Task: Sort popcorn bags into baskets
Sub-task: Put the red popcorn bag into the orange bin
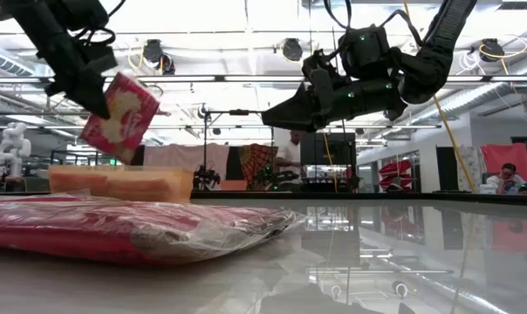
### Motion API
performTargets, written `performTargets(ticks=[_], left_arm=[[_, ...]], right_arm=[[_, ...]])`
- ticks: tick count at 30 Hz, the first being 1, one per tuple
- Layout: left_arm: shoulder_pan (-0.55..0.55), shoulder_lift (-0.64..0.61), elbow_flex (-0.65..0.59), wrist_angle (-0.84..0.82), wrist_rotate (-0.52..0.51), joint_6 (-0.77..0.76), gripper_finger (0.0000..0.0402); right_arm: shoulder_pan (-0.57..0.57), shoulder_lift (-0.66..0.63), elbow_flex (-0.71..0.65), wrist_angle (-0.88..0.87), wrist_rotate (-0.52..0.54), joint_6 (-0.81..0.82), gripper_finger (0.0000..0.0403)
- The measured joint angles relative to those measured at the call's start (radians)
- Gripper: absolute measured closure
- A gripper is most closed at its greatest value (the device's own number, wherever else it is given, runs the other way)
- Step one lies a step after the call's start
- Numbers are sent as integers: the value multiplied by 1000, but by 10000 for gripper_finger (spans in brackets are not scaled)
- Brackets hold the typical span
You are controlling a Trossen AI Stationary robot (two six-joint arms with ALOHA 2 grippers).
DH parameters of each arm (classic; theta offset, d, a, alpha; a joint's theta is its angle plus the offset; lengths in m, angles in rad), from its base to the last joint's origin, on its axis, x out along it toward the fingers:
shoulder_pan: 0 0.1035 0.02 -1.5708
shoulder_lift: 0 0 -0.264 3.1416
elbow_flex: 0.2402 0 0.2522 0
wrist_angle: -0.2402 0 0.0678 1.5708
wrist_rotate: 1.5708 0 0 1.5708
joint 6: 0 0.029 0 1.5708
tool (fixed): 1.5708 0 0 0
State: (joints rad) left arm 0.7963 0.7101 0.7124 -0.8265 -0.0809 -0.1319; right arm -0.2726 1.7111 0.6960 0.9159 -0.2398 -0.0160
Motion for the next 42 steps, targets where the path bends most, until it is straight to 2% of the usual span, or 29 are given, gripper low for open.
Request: performTargets(ticks=[5,8,11,15,19,21,25,33,39,42], left_arm=[[92,3,0,1,39,54,388],[123,3,0,9,100,71,386],[146,9,0,9,98,70,377],[170,35,6,-2,113,17,381],[168,66,27,-85,168,-18,388],[169,69,32,-142,152,-28,387],[172,62,33,-150,148,-27,375],[223,62,33,-150,168,-15,387],[253,94,32,-151,150,-21,356],[253,124,32,-149,151,-21,353]], right_arm=[[0,0,0,-43,0,-8,252],[0,0,0,-61,-1,-7,252],[7,0,0,-72,-1,-6,252],[26,0,0,-72,-1,-31,252],[41,0,0,-72,-1,-57,252],[46,0,0,-72,-1,-60,252],[46,0,0,-71,-2,-62,252],[45,0,0,-68,-2,-83,252],[46,0,0,-69,-2,-78,252],[46,0,0,-69,-2,-78,252]])
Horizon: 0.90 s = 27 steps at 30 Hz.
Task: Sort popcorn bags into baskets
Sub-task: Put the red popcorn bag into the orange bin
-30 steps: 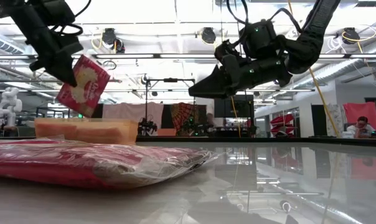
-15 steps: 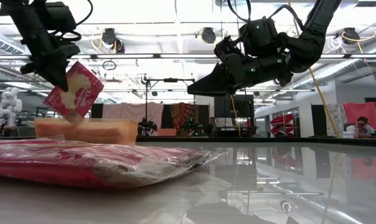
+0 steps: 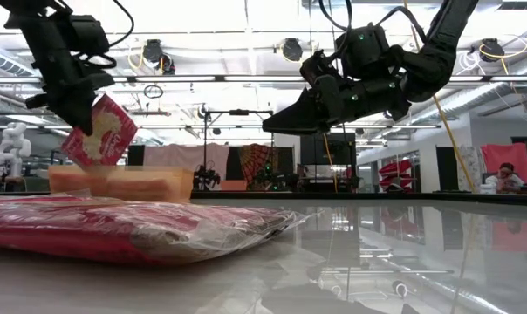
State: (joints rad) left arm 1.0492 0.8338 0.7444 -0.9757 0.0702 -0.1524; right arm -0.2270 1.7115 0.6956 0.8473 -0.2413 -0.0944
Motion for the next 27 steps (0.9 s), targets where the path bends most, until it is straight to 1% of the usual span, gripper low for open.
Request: performTargets(ticks=[7,11,15,20,22,25,27], left_arm=[[0,50,0,1,-3,-4,345],[6,52,0,-8,-45,-20,329],[20,52,-1,-11,-77,-34,300],[28,52,-1,-11,-84,-37,249],[29,52,-1,-11,-103,-47,231],[29,52,-1,-16,-131,-61,212],[28,52,-1,-16,-132,-61,208]], right_arm=[[0,0,0,-3,0,3,252],[0,0,0,-4,0,3,252],[0,0,0,-7,0,2,252],[0,0,0,-7,-1,1,252],[0,0,0,-7,-1,1,252],[0,0,0,-7,-1,1,252],[0,0,0,-7,-1,0,252]])
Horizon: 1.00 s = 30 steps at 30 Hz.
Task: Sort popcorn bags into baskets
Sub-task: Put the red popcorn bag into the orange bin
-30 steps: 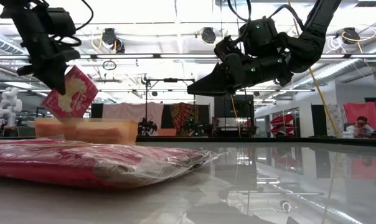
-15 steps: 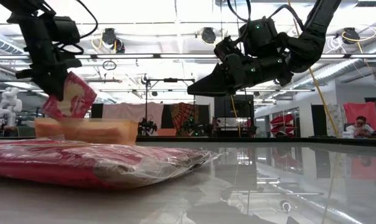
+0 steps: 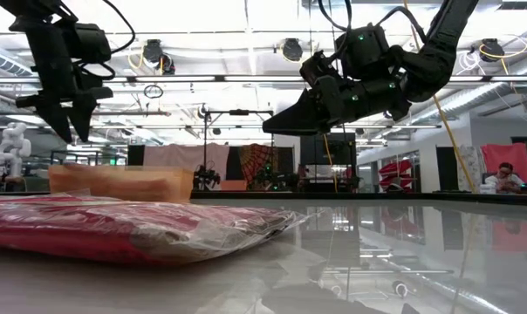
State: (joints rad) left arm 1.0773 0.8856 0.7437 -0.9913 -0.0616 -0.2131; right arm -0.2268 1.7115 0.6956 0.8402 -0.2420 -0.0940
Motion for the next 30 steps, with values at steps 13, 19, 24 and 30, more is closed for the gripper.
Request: performTargets(ticks=[13,19,24,30], left_arm=[[-191,94,1,155,-218,-118,270],[-202,275,1,183,-250,-163,294],[-202,377,1,182,-264,-147,295],[-220,424,1,208,-273,20,295]], right_arm=[[0,0,0,5,2,4,252],[3,0,0,-7,3,29,252],[12,0,0,-23,3,29,252],[13,0,-1,-23,5,28,252]])
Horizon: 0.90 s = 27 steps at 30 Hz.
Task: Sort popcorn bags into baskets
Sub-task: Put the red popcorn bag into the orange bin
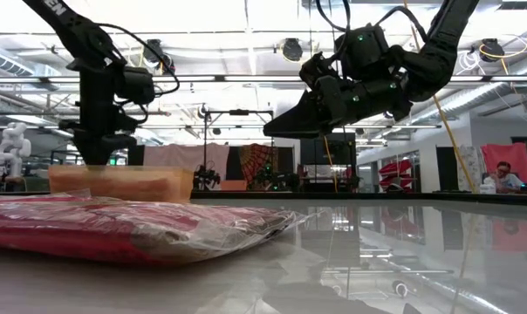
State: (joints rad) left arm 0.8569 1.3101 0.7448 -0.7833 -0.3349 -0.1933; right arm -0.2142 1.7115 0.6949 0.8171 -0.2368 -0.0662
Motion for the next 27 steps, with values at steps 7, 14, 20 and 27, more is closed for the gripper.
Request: performTargets(ticks=[7,14,20,27], left_arm=[[-20,-1,0,19,-63,34,295],[-21,-2,0,-4,-83,-15,295],[-95,-2,0,201,18,-18,295],[-172,12,0,367,20,-27,295]], right_arm=[[0,0,0,1,0,1,252],[0,0,0,0,0,1,252],[0,0,0,1,29,1,252],[0,0,0,1,57,2,252]])
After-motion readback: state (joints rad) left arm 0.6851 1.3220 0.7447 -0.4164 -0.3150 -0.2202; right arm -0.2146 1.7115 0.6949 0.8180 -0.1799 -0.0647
